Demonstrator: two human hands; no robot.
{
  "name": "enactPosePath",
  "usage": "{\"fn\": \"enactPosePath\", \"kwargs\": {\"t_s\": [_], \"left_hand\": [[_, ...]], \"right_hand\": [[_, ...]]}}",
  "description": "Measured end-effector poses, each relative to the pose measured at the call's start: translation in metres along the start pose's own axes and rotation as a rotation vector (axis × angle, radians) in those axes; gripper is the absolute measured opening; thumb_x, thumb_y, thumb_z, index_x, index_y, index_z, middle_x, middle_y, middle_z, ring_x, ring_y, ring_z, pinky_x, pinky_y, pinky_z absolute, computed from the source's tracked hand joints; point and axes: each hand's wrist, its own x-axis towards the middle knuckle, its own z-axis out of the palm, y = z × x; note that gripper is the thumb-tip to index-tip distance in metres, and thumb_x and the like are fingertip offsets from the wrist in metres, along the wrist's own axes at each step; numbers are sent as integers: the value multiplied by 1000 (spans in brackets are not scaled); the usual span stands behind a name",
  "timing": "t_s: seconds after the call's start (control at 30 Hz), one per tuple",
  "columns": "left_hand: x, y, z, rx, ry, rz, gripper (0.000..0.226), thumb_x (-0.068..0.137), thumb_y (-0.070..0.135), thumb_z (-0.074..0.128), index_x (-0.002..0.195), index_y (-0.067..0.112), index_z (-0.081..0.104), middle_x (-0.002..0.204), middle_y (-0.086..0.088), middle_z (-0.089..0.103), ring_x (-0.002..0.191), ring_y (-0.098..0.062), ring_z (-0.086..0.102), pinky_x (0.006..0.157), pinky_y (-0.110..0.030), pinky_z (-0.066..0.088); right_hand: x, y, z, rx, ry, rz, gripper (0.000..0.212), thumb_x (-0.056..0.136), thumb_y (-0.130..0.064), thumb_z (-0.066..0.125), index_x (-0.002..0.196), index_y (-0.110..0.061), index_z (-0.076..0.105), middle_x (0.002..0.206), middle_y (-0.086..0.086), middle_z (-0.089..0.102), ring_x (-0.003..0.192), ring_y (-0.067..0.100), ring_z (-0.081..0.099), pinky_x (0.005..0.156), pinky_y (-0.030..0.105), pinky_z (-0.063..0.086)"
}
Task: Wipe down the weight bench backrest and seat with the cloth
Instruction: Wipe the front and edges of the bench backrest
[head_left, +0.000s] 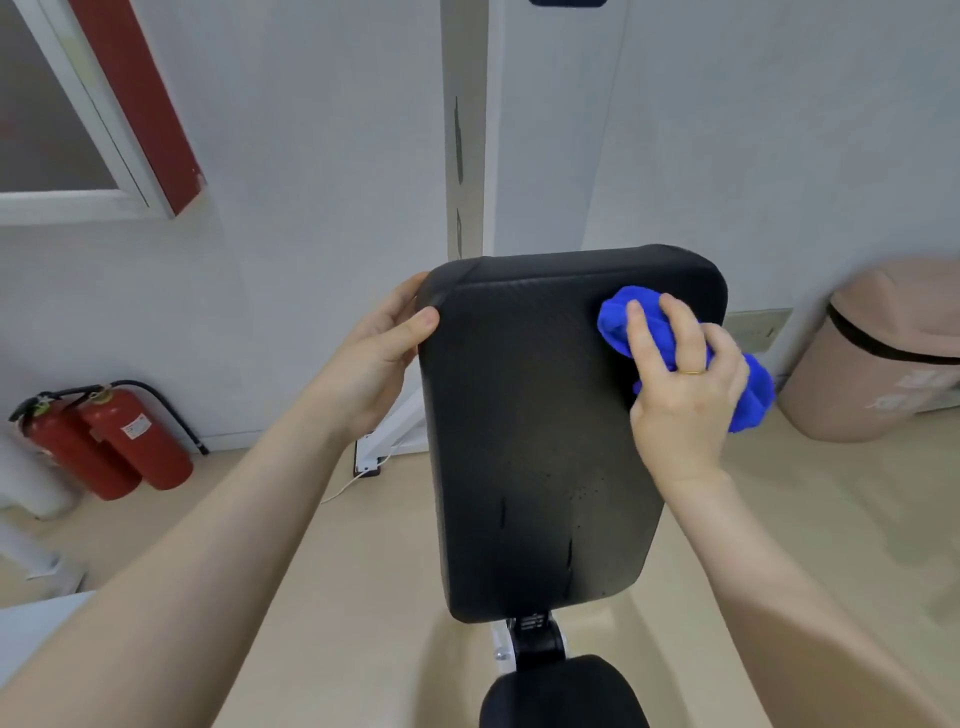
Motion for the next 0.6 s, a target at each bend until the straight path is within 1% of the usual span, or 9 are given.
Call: {"fn": "enactPosePath", "kwargs": {"t_s": [0.07,0.13,0.27,0.33,0.37,0.43,0.5,0.57,0.6], "left_hand": [[-1,0,1,-11,9,3,53,84,23,52,136,16,44,132,4,56,123,-11,50,100,-26,34],[-1,2,1,-26,10,2,52,84,22,53,135,16,45,133,3,56,124,-12,50,100,-25,37],[-4,-3,3,-69,114,-37,44,90,22,54,132,14,47,123,3,62,112,-10,58,91,-20,47],[-12,-12,7,-4,136,-98,40,92,28,53,129,16,48,115,6,63,102,-5,61,86,-19,49],[-18,-17,9,50,125,-125,39,92,29,52,129,16,48,114,8,62,98,-2,61,85,-18,49],[-28,-26,10,137,94,-172,38,94,29,49,130,19,45,119,9,58,104,0,57,93,-22,45],[-35,-31,5,212,68,-240,41,93,31,50,132,23,42,124,10,55,113,-3,51,101,-30,39],[-37,-35,-3,280,15,-264,44,91,30,54,133,24,43,127,11,55,119,-7,50,105,-33,37],[-37,-36,-6,302,-6,-272,44,91,30,55,133,24,44,128,10,55,121,-8,49,106,-35,36]], "right_hand": [[-8,-32,-3,10,-55,147,85,60,17,50,133,-25,37,135,3,30,103,28,35,83,50,42],[-20,-72,-8,40,-94,160,77,66,14,44,134,-23,36,136,6,27,104,30,35,87,53,41],[-49,-120,-15,127,-140,-205,60,83,7,22,128,-26,45,130,5,36,96,28,41,81,46,47],[-47,-115,-17,116,-154,-356,55,88,0,23,126,-30,47,131,2,38,96,27,43,84,45,48],[-42,-103,-16,122,-145,-369,55,87,1,27,126,-30,48,131,2,39,96,26,43,86,45,46],[-28,-69,-16,79,-94,-239,63,79,8,33,126,-31,49,130,4,39,99,27,41,89,45,40],[-17,-28,-18,36,-115,42,69,70,9,37,127,-30,47,131,10,42,105,30,37,93,49,35],[-7,1,-21,47,-188,372,73,68,8,37,131,-27,48,132,16,46,112,35,35,96,54,33],[-5,5,-24,64,-225,487,73,69,7,36,134,-27,47,132,18,45,114,38,36,96,54,33]]}}
